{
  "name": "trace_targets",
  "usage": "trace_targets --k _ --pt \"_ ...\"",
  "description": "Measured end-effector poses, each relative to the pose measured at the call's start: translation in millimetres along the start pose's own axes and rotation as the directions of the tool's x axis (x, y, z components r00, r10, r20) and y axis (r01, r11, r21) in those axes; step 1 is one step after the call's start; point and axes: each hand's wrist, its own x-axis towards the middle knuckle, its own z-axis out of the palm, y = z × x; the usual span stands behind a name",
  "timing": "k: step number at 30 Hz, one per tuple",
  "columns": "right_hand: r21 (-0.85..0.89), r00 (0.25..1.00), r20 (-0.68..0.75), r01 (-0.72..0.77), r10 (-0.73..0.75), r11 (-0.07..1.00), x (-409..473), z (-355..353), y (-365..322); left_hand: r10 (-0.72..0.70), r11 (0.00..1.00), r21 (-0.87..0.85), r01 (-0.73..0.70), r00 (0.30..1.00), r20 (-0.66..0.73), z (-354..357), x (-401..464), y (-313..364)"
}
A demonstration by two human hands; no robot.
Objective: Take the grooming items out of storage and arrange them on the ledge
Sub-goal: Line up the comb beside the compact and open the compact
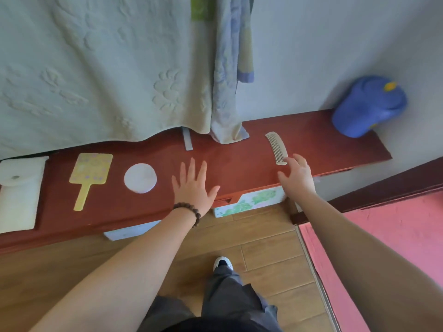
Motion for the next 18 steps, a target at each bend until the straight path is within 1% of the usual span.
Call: trace_targets --k 3,6,7,9,11,13,18 --pt "-0.061 0.997 0.065 0.054 -0.05 0.997 29.9 -2.4 14.8 -0.037 0.998 0.057 0.038 0.999 -0.021 13.6 1.5 4.9" --pt "-0.105 0.989 0.116 0.106 -0.094 0.989 50.8 0.9 19.9 -0.046 0.997 0.054 0.05 0.996 -0.075 18.1 0.9 4.1" --pt "-0.137 0.985 0.132 0.13 -0.112 0.982 56.0 3.6 20.2 -0.048 0.997 0.056 0.052 0.995 -0.083 18.6 0.9 3.6" --pt "-0.255 0.976 0.168 0.18 -0.14 0.95 62.2 10.7 19.8 -0.05 0.997 0.058 0.056 0.995 -0.092 18.3 0.9 3.9" --pt "-0.342 0.974 0.186 0.19 -0.131 0.92 61.2 18.4 18.0 -0.057 0.996 0.059 0.063 0.994 -0.095 17.8 1.3 4.3" --pt "-0.362 0.976 0.178 0.185 -0.127 0.914 50.9 26.1 14.8 -0.065 0.996 0.056 0.07 0.993 -0.096 17.8 1.2 3.8" --pt "-0.35 0.958 0.203 0.265 -0.204 0.898 9.8 43.1 3.4 -0.064 0.997 0.034 0.067 0.994 -0.083 14.1 2.2 5.0"
